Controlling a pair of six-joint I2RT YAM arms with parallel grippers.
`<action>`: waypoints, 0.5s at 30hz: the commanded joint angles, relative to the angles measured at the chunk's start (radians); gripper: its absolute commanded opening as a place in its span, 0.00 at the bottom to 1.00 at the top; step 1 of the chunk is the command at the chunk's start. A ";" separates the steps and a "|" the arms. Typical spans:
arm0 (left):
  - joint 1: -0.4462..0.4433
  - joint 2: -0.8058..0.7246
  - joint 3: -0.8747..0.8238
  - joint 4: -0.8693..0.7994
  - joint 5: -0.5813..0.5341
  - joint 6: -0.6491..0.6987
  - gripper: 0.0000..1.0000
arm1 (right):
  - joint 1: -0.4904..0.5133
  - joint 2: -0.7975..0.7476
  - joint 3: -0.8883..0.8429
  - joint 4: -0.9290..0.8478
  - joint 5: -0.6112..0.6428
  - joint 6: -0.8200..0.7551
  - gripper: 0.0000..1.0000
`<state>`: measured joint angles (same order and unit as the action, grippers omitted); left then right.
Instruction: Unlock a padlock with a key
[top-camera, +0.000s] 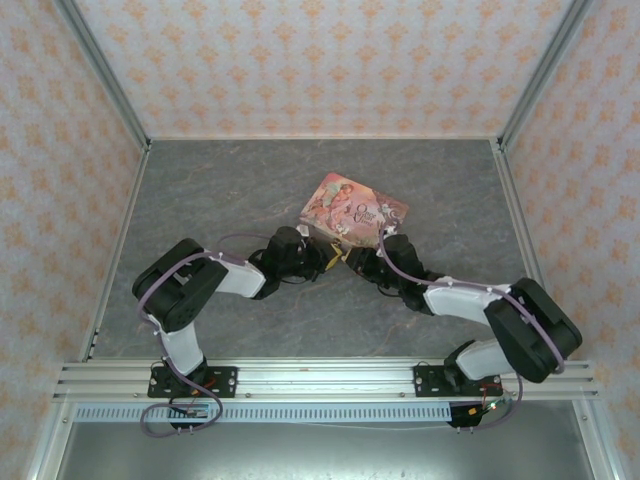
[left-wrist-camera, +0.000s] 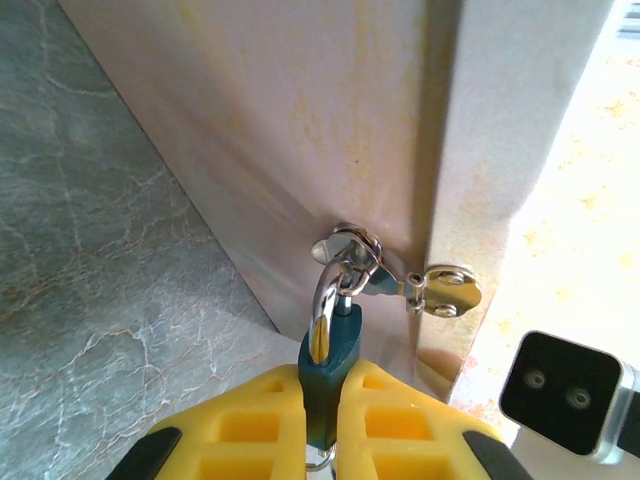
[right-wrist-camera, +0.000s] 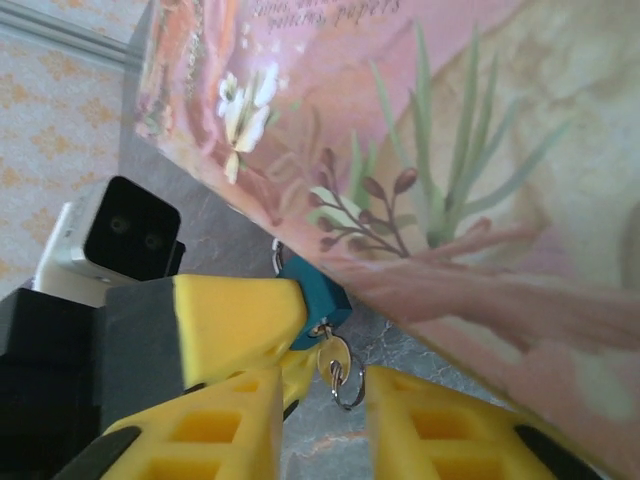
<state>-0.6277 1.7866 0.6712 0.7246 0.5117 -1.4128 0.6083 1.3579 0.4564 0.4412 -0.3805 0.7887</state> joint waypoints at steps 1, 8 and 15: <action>0.002 -0.040 0.011 -0.078 -0.032 0.022 0.03 | 0.004 -0.068 0.021 -0.109 0.066 -0.086 0.34; 0.002 -0.066 0.018 -0.132 -0.036 0.000 0.00 | 0.005 -0.261 0.046 -0.264 0.138 -0.231 0.50; 0.002 -0.087 0.044 -0.212 -0.042 0.004 0.00 | -0.007 -0.433 0.033 -0.264 0.223 -0.261 0.82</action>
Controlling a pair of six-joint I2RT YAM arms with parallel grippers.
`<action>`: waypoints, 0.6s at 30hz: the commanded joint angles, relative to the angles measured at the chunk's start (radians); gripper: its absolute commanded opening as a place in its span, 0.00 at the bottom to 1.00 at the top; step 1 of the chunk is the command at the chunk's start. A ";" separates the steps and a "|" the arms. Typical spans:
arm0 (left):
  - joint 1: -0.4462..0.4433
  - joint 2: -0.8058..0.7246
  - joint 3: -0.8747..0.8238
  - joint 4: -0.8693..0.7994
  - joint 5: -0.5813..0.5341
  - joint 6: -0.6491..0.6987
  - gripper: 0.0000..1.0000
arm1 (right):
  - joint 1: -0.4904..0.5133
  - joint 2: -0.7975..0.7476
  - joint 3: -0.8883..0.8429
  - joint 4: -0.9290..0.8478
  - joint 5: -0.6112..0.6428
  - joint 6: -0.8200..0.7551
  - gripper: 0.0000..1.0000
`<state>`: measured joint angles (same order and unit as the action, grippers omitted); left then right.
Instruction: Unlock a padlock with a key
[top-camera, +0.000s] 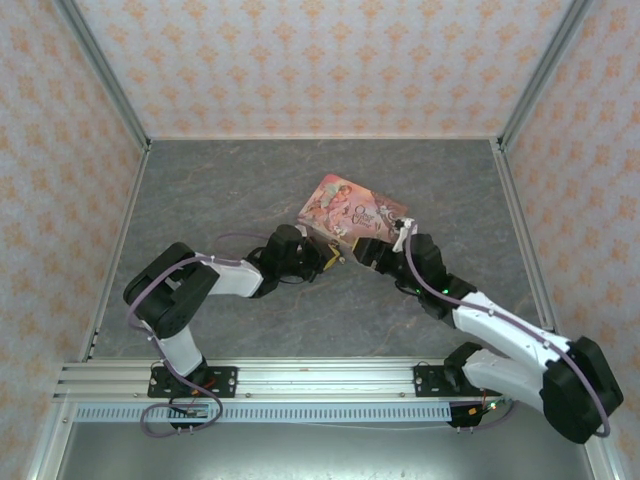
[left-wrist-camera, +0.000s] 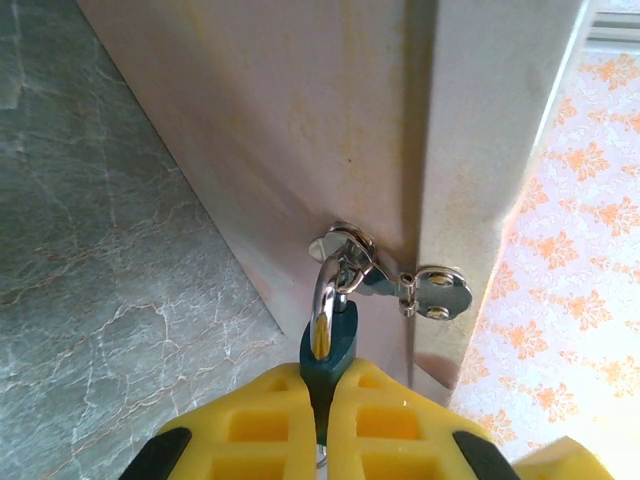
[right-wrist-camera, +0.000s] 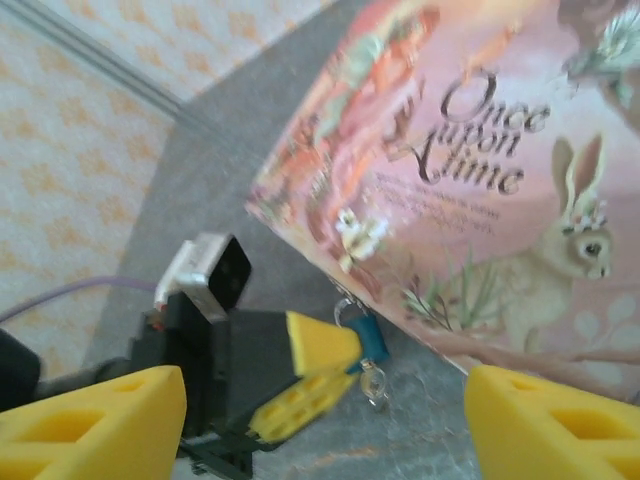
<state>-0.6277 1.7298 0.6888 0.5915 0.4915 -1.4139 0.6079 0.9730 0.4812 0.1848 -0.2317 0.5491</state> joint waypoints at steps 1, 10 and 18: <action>0.002 -0.032 0.032 -0.085 -0.021 0.007 0.00 | -0.011 -0.073 -0.009 0.033 0.081 -0.012 0.89; 0.002 -0.057 0.038 -0.143 -0.030 0.024 0.00 | -0.012 -0.195 -0.108 0.197 0.187 -0.118 0.99; 0.000 -0.077 0.049 -0.169 -0.035 0.033 0.00 | -0.013 -0.200 -0.026 0.001 0.052 -0.460 0.99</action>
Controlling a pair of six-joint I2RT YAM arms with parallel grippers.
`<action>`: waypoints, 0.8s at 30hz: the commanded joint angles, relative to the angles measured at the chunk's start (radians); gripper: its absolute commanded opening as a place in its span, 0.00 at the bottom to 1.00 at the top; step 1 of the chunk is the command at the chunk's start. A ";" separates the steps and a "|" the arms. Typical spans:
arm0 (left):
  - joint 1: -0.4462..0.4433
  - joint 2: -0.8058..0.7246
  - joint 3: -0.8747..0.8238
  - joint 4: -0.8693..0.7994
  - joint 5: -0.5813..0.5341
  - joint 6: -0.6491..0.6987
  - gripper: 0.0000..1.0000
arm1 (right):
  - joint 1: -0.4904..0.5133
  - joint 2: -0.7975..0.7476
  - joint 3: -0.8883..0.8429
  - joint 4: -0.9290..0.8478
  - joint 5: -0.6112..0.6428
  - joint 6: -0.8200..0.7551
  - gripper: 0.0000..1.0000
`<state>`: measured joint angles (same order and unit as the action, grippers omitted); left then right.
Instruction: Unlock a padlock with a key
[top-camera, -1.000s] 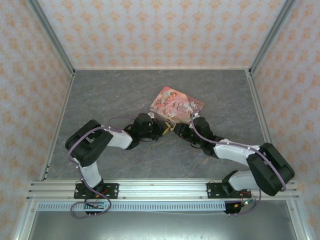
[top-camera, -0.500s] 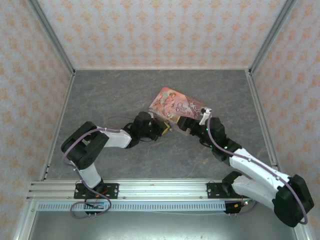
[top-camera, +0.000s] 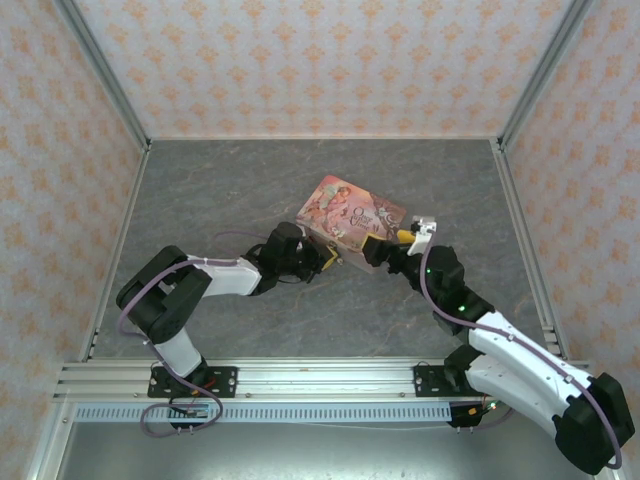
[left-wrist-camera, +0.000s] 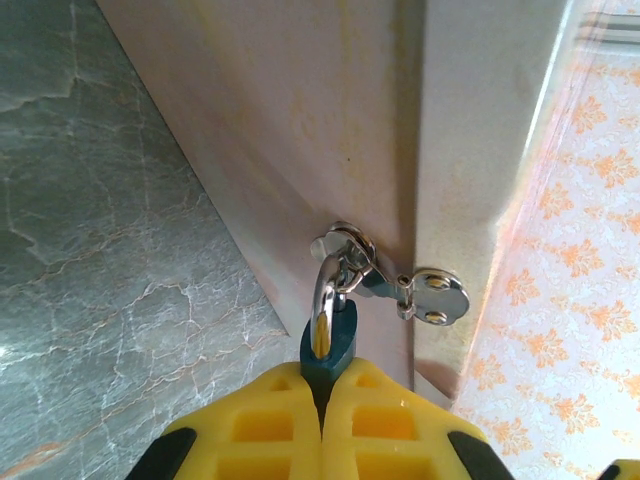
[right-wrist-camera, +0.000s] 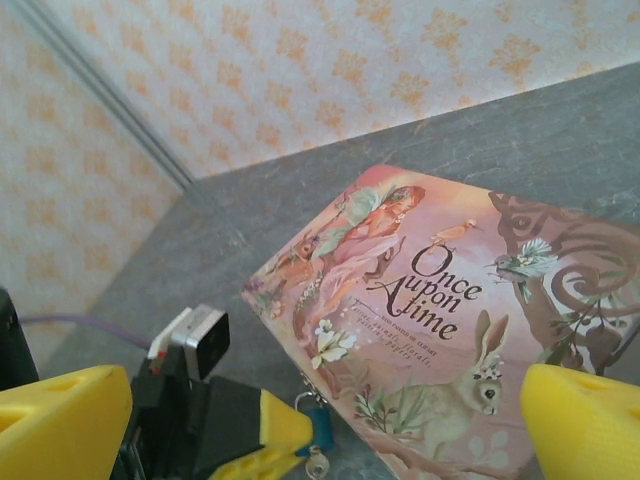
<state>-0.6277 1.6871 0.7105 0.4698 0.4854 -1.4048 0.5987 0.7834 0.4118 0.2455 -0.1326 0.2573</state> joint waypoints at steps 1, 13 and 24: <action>0.000 -0.036 0.028 -0.049 -0.030 0.024 0.00 | -0.002 -0.010 0.045 -0.065 -0.068 -0.210 0.99; -0.005 -0.049 0.043 -0.072 -0.030 0.014 0.00 | 0.060 -0.004 0.097 -0.170 -0.210 -0.613 0.99; -0.019 -0.059 0.042 -0.030 -0.021 -0.051 0.00 | 0.204 0.073 -0.051 -0.006 0.105 -0.996 0.99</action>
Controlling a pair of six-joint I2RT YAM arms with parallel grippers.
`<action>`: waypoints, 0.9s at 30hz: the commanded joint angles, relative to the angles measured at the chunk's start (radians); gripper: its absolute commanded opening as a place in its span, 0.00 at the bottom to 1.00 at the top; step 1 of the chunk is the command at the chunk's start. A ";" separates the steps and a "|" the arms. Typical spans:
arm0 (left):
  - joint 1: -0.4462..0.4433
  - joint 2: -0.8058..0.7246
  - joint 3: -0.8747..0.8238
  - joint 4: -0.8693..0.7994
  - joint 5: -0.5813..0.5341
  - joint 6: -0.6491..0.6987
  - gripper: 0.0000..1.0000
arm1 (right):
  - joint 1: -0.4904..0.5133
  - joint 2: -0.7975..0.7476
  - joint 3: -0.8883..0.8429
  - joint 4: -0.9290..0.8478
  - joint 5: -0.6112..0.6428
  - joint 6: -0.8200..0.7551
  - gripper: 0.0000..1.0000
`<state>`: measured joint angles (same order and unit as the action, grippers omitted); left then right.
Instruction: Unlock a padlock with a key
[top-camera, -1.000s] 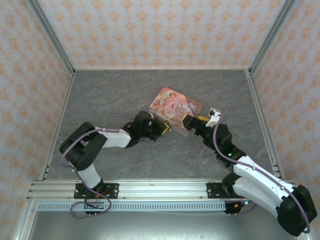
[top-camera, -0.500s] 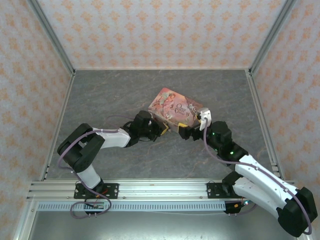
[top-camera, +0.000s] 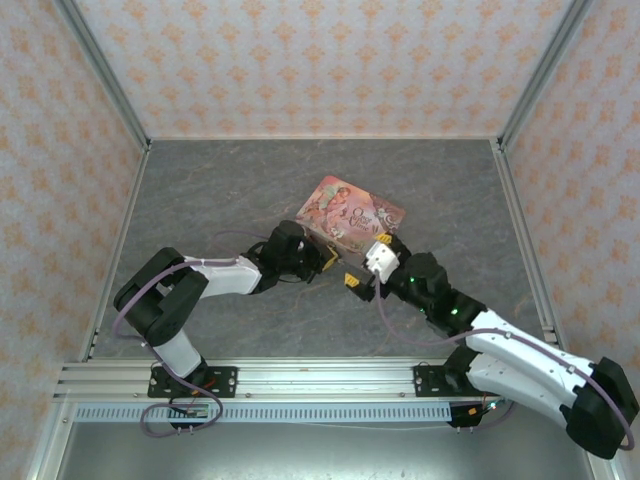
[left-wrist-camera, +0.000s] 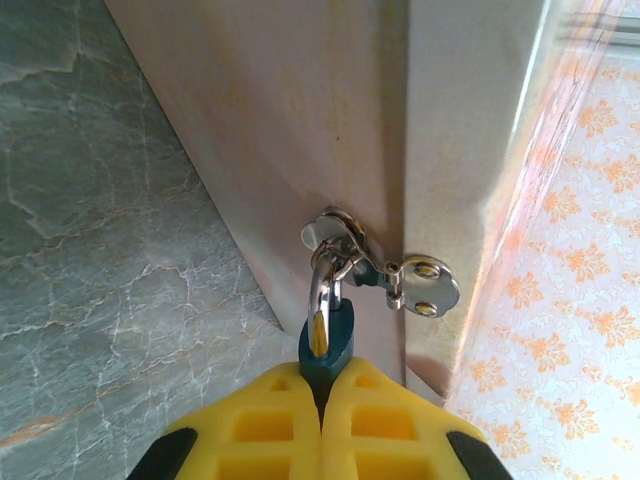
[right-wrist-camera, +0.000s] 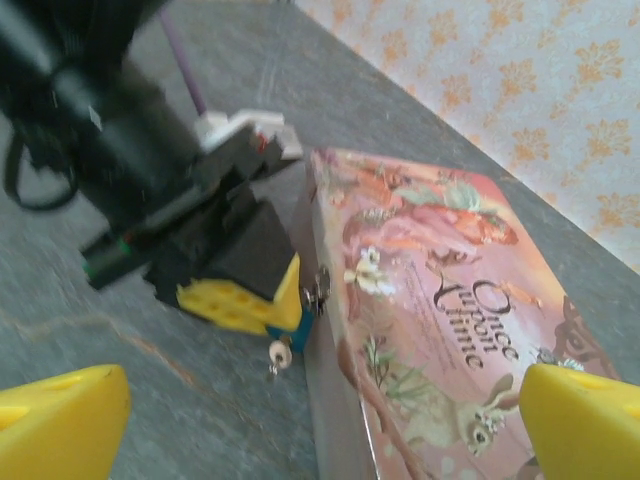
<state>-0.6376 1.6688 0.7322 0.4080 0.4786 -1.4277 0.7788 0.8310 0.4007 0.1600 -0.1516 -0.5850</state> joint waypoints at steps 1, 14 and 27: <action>-0.011 -0.044 0.021 0.032 -0.015 -0.031 0.00 | 0.036 0.047 -0.055 0.117 0.149 -0.179 0.99; -0.023 -0.067 0.037 -0.002 -0.024 -0.022 0.00 | 0.095 0.389 -0.060 0.439 0.252 -0.287 0.88; -0.025 -0.074 0.031 0.003 -0.028 -0.022 0.00 | 0.096 0.518 0.010 0.450 0.217 -0.223 0.49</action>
<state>-0.6548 1.6424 0.7345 0.3843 0.4667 -1.4471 0.8700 1.3350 0.3847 0.5816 0.0784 -0.8337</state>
